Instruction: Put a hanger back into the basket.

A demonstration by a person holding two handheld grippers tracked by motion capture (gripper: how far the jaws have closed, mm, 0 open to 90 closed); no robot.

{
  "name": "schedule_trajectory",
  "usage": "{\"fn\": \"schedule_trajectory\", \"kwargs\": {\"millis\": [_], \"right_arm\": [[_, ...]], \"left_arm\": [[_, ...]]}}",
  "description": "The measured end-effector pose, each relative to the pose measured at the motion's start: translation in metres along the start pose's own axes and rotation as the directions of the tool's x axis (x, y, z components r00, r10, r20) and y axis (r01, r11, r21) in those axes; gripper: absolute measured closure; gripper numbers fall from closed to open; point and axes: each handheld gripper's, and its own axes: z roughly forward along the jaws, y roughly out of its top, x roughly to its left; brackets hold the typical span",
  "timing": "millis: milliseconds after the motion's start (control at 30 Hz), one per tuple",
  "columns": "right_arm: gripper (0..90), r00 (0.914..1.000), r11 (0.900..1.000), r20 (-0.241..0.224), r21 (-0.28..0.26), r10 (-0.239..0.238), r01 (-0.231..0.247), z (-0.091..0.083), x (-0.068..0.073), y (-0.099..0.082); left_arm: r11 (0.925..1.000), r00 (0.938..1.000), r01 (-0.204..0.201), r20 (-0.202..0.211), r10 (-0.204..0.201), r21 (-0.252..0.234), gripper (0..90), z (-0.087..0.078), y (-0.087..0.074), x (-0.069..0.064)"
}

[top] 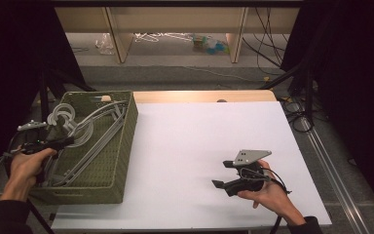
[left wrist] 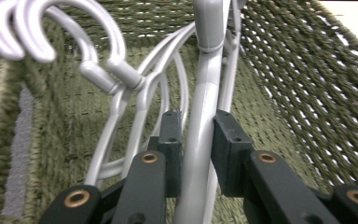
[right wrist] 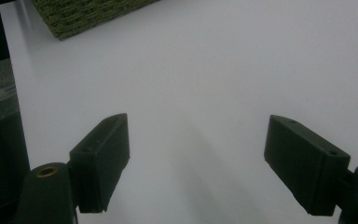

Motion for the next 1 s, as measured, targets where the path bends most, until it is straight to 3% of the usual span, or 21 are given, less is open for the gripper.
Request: {"fn": "schedule_trajectory", "kwargs": {"millis": [133,433,667,833,1000], "right_arm": [[23.1,1.0000,1.0000,-0.004,0.001,-0.003,0.003,0.000,0.000,0.000],[22.9,1.0000,1.0000,-0.003,0.001,0.000,0.000,0.000,0.000,0.000],[22.7,1.0000,1.0000,-0.002,-0.001,0.008,-0.008,0.000,-0.001,0.000],[22.5,0.9999,0.9999,0.005,0.000,0.013,-0.013,0.000,-0.002,0.000],[22.5,1.0000,1.0000,0.004,0.000,0.008,-0.008,0.000,-0.002,0.000]], "left_arm": [[0.9998,0.9997,0.020,-0.010,-0.020,0.001,73.8,0.001,-0.001,0.001],[0.9996,0.9983,0.024,-0.053,-0.023,0.012,71.0,0.003,-0.002,0.003],[0.9974,0.9941,0.064,-0.086,-0.067,-0.031,67.1,-0.002,-0.002,0.005],[0.9949,0.9935,0.067,-0.088,-0.073,-0.075,64.6,-0.010,0.000,0.001],[0.9922,0.9952,0.044,-0.081,-0.054,-0.117,63.6,-0.018,0.004,-0.006]]}}
